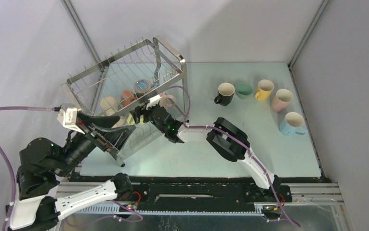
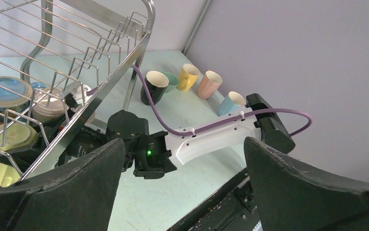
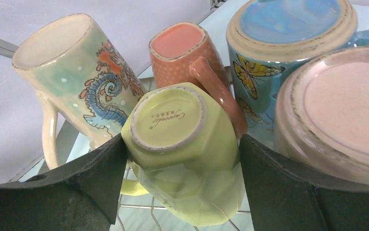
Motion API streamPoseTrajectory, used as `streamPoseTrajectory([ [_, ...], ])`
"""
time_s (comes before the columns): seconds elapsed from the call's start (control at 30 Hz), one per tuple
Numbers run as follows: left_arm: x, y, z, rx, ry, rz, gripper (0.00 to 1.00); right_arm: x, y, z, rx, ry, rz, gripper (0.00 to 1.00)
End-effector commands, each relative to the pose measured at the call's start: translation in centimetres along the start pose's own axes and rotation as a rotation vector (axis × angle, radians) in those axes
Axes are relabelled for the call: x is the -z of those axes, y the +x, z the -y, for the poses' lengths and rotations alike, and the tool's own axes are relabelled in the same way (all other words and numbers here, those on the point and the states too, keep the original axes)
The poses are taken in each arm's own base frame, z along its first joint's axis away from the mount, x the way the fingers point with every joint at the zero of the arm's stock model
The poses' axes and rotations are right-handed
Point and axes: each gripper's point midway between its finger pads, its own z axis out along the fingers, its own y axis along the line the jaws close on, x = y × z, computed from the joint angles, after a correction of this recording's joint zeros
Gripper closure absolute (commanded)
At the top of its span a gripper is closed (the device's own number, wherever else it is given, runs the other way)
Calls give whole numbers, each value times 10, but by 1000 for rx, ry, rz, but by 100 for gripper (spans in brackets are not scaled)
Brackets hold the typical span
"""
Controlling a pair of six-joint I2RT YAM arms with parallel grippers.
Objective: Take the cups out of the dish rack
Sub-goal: Unload the cup from the dish rack.
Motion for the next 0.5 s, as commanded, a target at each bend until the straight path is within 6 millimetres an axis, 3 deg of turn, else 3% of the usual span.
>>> streamPoseTrajectory([
  [0.0,-2,3,1,-11,8,-9,0,11,-35,-8,-19,10,68,31],
  [0.47,-8,12,1,-6,2,-26,0,34,-52,-20,-50,-22,105,32],
])
